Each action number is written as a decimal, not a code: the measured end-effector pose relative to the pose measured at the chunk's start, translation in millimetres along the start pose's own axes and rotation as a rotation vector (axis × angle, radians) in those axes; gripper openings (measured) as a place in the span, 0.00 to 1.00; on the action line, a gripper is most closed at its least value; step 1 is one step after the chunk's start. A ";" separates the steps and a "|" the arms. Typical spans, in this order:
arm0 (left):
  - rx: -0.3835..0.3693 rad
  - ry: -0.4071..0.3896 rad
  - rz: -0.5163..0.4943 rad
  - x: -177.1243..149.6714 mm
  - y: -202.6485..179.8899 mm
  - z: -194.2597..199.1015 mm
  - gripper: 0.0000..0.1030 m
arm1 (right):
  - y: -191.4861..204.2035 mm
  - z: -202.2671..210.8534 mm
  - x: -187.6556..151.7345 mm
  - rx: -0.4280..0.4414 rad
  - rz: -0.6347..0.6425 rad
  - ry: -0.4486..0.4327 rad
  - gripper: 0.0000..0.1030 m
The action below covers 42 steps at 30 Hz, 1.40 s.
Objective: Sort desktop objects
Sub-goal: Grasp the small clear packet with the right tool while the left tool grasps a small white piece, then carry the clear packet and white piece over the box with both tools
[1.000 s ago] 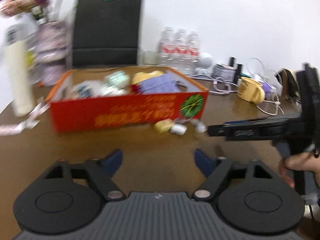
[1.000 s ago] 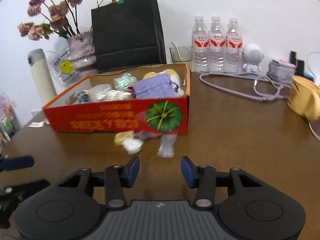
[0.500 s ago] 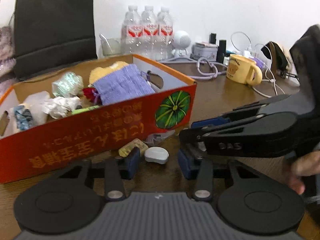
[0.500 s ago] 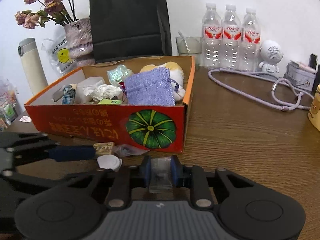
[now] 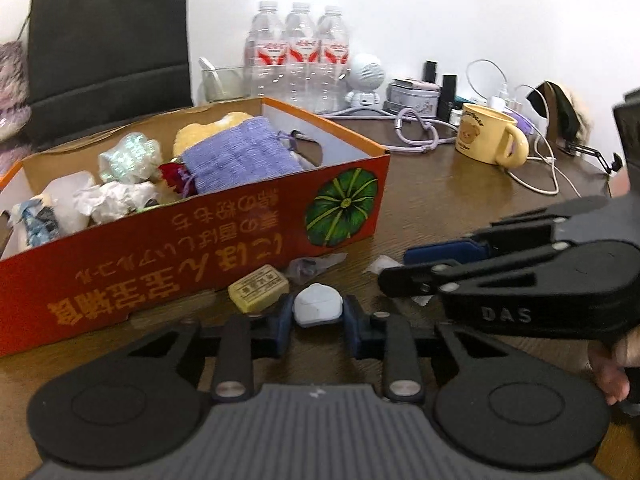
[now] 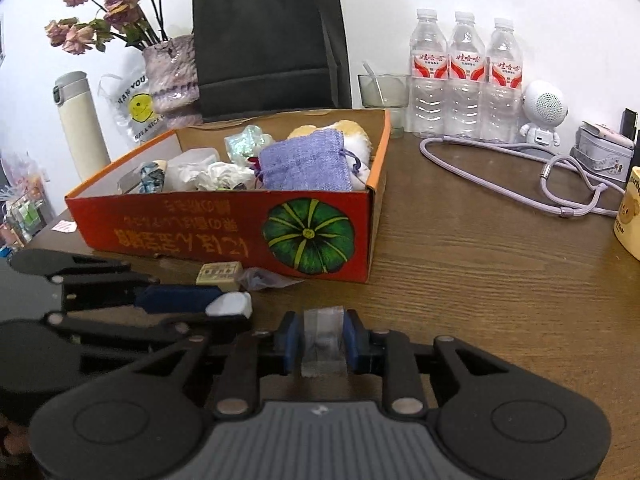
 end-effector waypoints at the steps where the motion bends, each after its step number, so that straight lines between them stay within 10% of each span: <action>1: 0.002 0.000 0.010 -1.0 0.9 2.6 0.27 | 1.1 1.5 -1.0 -0.002 0.005 0.002 0.22; 25: 0.181 -0.087 0.264 -81.6 40.4 160.7 0.27 | 124.0 101.3 -46.7 0.078 0.035 -0.127 0.18; 42: 0.277 -0.257 0.252 -100.6 13.6 222.2 0.27 | 178.1 169.6 -54.5 -0.071 0.182 -0.304 0.18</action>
Point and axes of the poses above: each gripper's, at about its wrist camera, not at the fingertips, and z roughly against the way its jaws point, y to its left, x to its top, the point moved 3 cm from there along -z, roughly the way its jaws point, and after that the axes turned 9 degrees about z, right-handed, at the moved point
